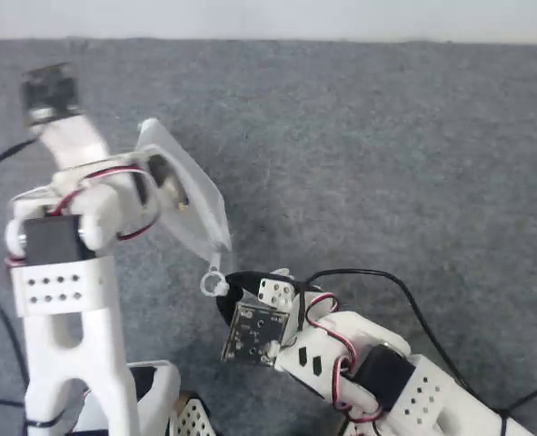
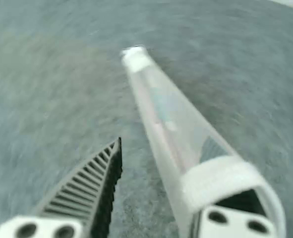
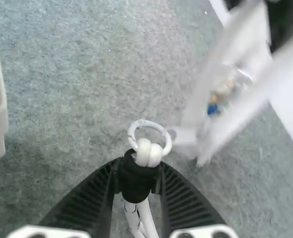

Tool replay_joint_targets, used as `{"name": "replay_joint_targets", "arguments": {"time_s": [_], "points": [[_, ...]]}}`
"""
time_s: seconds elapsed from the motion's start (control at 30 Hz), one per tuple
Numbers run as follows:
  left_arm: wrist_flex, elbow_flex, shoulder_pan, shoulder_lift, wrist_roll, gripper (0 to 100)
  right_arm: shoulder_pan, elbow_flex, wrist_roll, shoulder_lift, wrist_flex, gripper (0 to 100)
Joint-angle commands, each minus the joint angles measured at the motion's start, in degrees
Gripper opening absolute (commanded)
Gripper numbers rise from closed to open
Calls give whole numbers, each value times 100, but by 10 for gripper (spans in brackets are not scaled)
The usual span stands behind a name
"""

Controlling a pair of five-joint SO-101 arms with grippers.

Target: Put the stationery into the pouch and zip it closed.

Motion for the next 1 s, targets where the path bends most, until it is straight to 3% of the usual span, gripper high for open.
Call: {"name": "replay_joint_targets", "arguments": {"time_s": [0.0, 0.17, 0.4, 0.67, 0.97], "points": [[-193, -418, 1187, -88, -993, 244, -136, 0, 97, -365, 48, 5], [-185, -426, 2154, -88, -1987, 244, -145, 290, 88, -1077, 40, 5], [176, -725, 2813, -88, -2611, 244, -136, 677, -53, -2026, 13, 5], [1556, -2044, 2875, -88, -2690, 243, -84, 712, -53, -2158, 22, 5], [2391, -2747, 2629, -97, -2989, 243, 734, 466, -343, -2176, -4, 5]]}}
